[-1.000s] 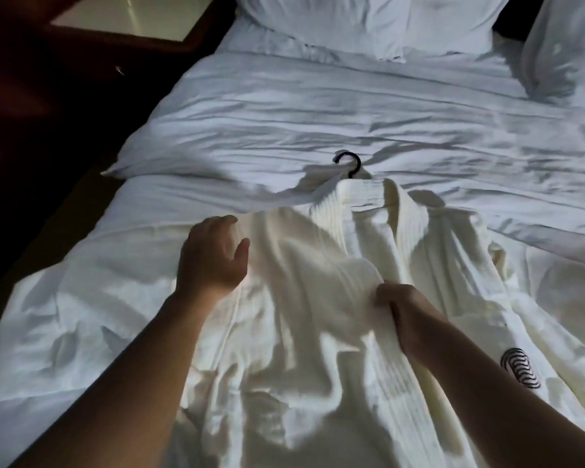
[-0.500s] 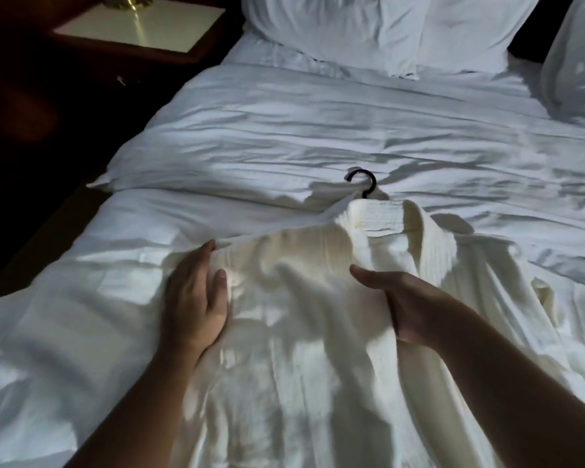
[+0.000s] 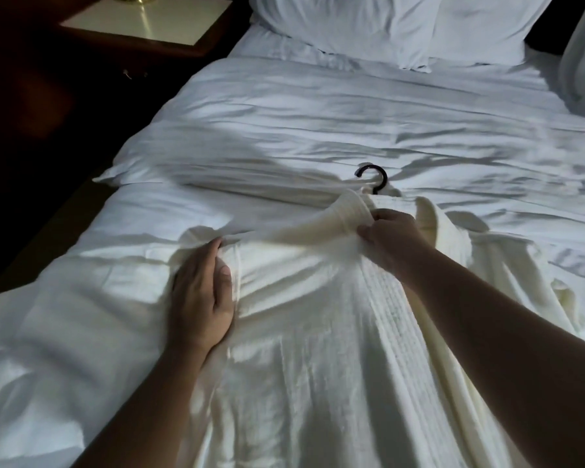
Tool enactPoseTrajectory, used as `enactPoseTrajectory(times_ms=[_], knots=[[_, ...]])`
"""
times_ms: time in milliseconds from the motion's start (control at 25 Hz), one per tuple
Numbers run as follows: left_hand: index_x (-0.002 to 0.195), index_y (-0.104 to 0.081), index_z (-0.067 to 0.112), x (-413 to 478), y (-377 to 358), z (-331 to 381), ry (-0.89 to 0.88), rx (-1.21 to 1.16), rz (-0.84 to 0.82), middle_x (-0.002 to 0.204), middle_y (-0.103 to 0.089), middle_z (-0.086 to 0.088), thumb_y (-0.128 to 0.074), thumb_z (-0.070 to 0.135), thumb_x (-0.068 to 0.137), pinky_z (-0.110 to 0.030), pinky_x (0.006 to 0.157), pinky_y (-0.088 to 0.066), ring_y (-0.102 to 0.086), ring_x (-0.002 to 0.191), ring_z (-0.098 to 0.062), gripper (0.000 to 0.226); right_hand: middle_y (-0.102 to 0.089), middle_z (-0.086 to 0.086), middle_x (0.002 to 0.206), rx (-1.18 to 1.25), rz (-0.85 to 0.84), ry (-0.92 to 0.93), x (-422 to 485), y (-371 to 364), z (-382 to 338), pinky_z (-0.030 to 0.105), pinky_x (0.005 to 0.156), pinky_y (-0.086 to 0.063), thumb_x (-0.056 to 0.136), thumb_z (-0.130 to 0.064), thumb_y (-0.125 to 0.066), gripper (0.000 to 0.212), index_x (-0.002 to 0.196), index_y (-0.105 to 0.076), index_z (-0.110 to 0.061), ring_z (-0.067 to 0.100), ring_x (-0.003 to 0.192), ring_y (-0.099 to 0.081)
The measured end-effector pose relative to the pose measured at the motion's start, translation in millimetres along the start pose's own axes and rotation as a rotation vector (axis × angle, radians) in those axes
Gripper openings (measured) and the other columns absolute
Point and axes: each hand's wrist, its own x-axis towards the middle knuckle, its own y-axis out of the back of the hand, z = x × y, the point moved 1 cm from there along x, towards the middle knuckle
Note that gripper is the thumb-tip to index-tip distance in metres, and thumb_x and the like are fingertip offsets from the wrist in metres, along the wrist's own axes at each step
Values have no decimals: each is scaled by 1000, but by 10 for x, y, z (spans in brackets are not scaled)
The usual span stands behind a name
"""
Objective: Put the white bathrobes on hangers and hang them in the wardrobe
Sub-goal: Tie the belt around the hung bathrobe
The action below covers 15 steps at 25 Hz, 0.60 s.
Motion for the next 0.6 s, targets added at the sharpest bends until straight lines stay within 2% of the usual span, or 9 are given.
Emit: enactPoseTrajectory(times_ms=[80, 160, 240, 320, 400, 480, 520, 600], knots=[[147, -50, 11, -4, -9, 3, 5, 8, -1, 144, -58, -7, -33, 28, 104, -41, 112, -41, -53, 133, -27, 49, -69, 6, 73, -34, 21, 56, 33, -73, -23, 38, 65, -55, 61, -12, -61, 27, 83, -75, -15, 30, 76, -70], [148, -50, 11, -10, -13, -11, 6, 13, 1, 145, -57, -7, -33, 28, 104, -41, 113, -40, -52, 133, -26, 49, -70, 5, 87, -101, -49, 144, 64, -163, -67, 30, 62, -54, 68, -16, -65, 40, 107, -67, -23, 23, 78, -68], [148, -49, 12, -16, -26, -29, 13, 19, -2, 147, -56, -6, -32, 29, 105, -41, 113, -40, -51, 135, -26, 50, -69, 9, 100, -182, -133, 218, 164, -219, -116, 28, 61, -52, 72, -17, -71, 57, 126, -57, -31, 19, 77, -66], [150, -48, 12, -16, -42, -37, 22, 40, -7, 148, -55, -6, -31, 31, 105, -42, 114, -39, -51, 136, -26, 51, -67, 8, 107, -258, -17, 278, 293, -217, -154, 27, 64, -52, 78, -19, -71, 54, 130, -60, -31, 19, 79, -63], [150, -48, 12, -14, -47, -41, 19, 57, -4, 148, -55, -8, -31, 31, 105, -42, 115, -39, -51, 137, -27, 51, -62, 7, 110, -420, 247, 369, 265, -228, -150, 36, 80, -53, 86, -17, -61, 49, 133, -58, -32, 27, 94, -61], [149, -49, 11, -11, -45, -33, 9, 55, 2, 147, -56, -8, -33, 29, 105, -44, 113, -40, -52, 135, -28, 50, -54, 8, 123, -674, 505, 542, 10, -352, -102, 48, 92, -45, 83, -12, -52, 51, 130, -57, -31, 35, 109, -51], [148, -50, 11, -12, -39, -27, 4, 56, 8, 146, -57, -8, -34, 27, 105, -44, 113, -41, -53, 134, -28, 49, -53, 8, 126, -744, 522, 664, -131, -466, -56, 51, 93, -41, 76, -11, -51, 54, 126, -59, -30, 37, 113, -47], [147, -51, 12, -18, -26, -15, -6, 63, 24, 143, -59, -8, -36, 25, 104, -42, 112, -42, -55, 132, -28, 47, -55, 5, 126, -838, 302, 866, -384, -744, 109, 51, 92, -36, 65, -11, -50, 59, 121, -64, -27, 35, 116, -47]])
